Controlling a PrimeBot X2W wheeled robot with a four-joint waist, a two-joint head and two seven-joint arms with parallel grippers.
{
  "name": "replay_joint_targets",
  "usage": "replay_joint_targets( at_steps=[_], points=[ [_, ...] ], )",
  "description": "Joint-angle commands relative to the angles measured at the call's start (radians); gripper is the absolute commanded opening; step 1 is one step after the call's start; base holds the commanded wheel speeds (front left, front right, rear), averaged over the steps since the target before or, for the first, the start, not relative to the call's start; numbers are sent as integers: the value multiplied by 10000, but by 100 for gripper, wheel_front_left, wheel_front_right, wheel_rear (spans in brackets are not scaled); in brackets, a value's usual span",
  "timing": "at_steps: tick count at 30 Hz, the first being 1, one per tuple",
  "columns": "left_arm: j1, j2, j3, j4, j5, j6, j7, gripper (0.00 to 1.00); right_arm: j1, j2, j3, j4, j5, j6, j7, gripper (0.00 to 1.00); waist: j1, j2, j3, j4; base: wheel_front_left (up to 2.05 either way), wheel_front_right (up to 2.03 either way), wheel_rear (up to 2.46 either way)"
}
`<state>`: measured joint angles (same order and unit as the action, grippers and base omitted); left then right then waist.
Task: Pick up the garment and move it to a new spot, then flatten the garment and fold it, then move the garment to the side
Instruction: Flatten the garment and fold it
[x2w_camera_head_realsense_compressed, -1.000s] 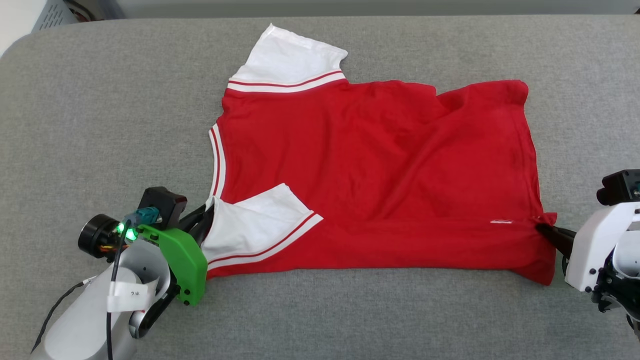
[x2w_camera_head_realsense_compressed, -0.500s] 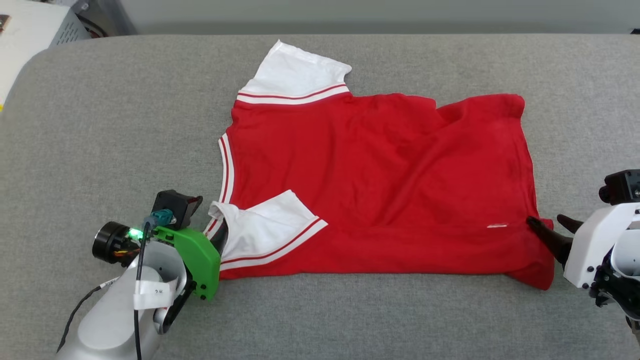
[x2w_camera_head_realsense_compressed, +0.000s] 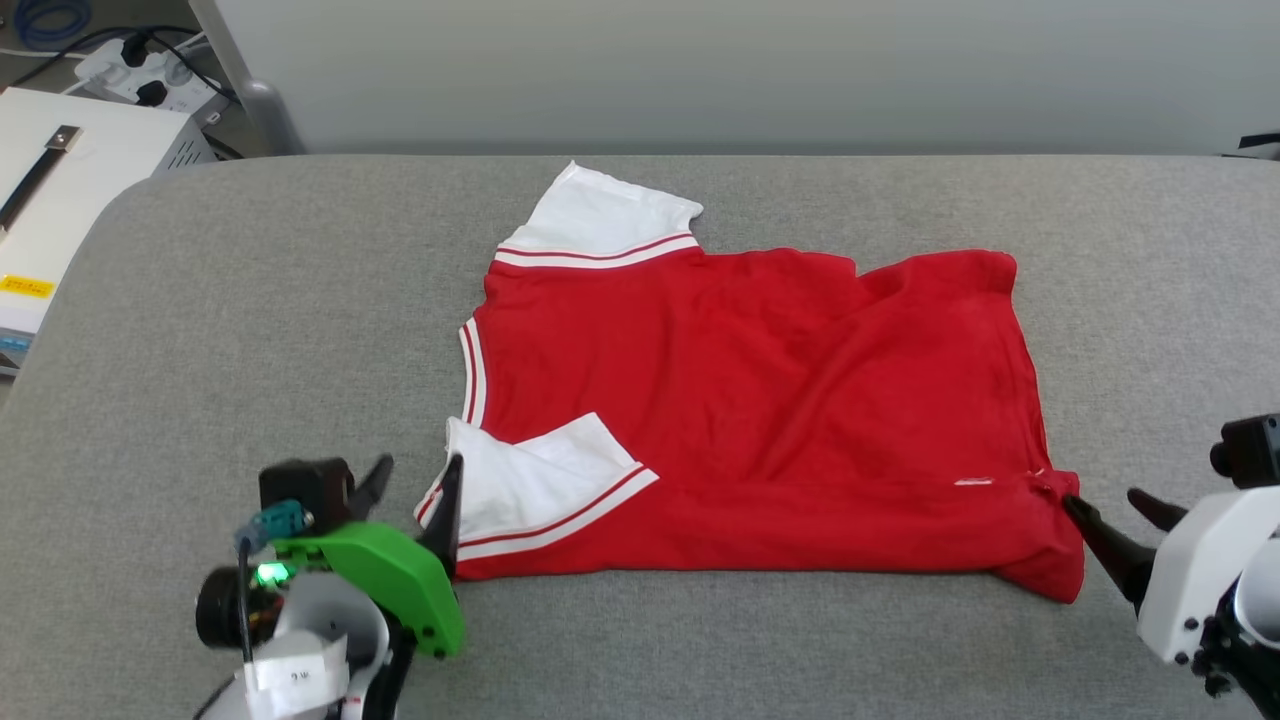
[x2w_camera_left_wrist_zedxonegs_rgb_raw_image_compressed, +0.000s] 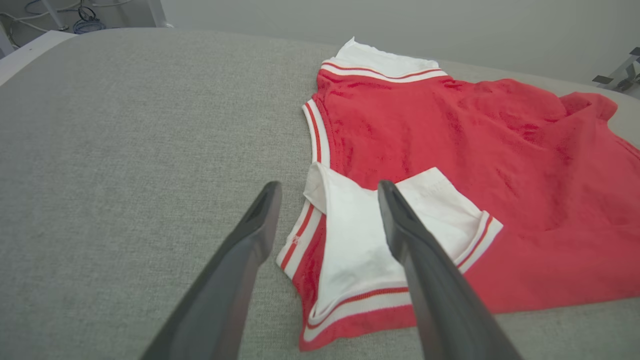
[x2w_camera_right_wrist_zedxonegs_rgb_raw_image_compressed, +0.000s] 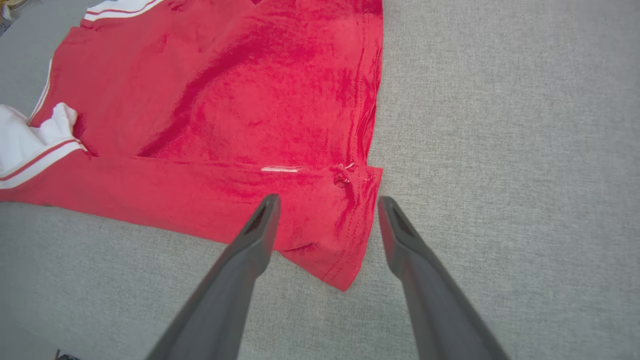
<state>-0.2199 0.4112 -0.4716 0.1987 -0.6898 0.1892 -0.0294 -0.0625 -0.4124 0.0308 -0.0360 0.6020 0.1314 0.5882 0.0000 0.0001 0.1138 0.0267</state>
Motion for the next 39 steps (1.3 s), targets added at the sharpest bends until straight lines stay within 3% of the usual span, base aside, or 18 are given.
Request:
replay_joint_targets(
  at_steps=[1,8,12,21,26,27,28,29,39],
  points=[
    [338,101,-9,-278,-157,166,264,100,246,172,-200,-190,-233,-7,194,100,0,-1,54,-3,0,0,0],
    [1073,867,-540,-1576,61,1030,2185,100,963,1376,-1220,-1081,-1026,-7,1409,100,0,-1,475,-92,0,0,0],
    [917,1099,-672,-1899,366,1456,2748,100,914,1656,-1444,-1486,-1320,-7,1666,100,0,-1,804,-198,0,0,0],
    [373,1089,-771,-1351,796,2063,3196,100,668,1878,-1375,-1994,-1515,-7,1905,100,0,-1,1346,-445,0,0,0],
    [209,1023,-1025,-688,665,1958,3794,100,587,1786,-1202,-2121,-1605,-7,1926,100,0,-1,1647,-542,0,0,0],
    [228,988,-1117,-617,575,1871,3985,73,585,1759,-1192,-2115,-1618,-7,1917,100,0,-1,1658,-539,0,0,0],
    [254,940,-1167,-584,477,1800,4108,33,584,1737,-1184,-2108,-1628,-7,1908,100,0,-1,1658,-532,0,0,0],
    [292,885,-1209,-564,363,1725,4216,0,581,1704,-1160,-2096,-1648,-7,1899,100,0,-1,1641,-518,0,0,0],
    [515,670,-833,-1298,18,1565,3361,0,482,1639,-1335,-1467,-1878,-7,1858,100,0,-1,1230,1,0,0,0]
  ],
)
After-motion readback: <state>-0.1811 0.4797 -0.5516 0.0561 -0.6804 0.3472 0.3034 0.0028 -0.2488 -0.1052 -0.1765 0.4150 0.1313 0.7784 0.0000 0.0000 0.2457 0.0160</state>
